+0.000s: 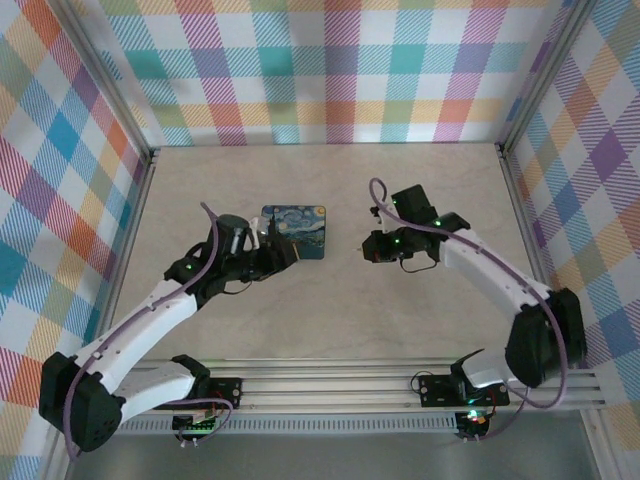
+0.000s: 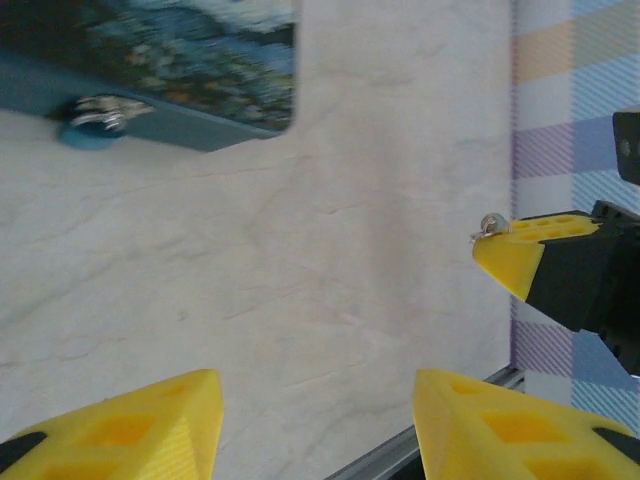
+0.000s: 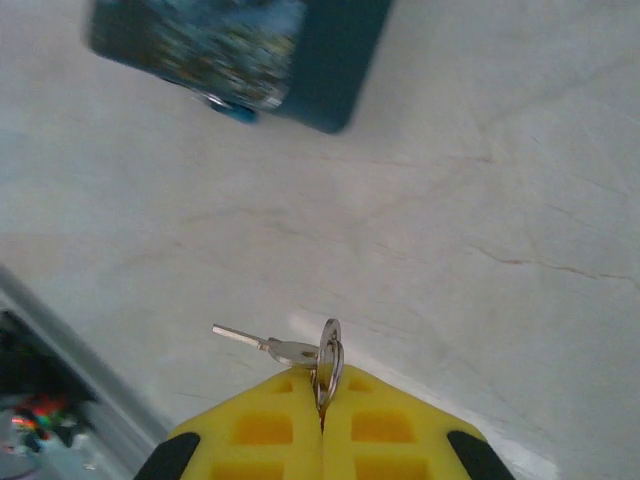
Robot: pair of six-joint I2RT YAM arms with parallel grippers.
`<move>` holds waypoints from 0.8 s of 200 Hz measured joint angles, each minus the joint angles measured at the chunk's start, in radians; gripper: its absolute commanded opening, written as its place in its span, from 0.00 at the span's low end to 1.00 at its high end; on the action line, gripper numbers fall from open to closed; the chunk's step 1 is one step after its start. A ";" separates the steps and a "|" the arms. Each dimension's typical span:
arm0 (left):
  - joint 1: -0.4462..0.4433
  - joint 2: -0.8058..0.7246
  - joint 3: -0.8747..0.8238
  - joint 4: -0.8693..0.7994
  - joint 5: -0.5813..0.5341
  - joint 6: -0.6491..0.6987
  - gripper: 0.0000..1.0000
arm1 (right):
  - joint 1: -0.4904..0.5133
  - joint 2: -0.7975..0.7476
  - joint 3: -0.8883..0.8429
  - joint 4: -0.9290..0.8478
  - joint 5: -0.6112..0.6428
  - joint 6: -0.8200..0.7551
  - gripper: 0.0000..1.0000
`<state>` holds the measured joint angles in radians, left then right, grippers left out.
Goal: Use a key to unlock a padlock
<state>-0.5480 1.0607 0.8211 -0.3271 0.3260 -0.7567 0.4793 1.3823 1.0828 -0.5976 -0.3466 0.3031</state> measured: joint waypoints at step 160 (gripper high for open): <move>-0.236 0.134 -0.031 0.563 -0.011 0.196 0.55 | 0.000 -0.121 0.006 -0.045 -0.284 0.301 0.00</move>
<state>-0.7841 1.1950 0.7898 0.2356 0.3153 -0.5606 0.4793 1.2613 1.0893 -0.6422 -0.6304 0.6044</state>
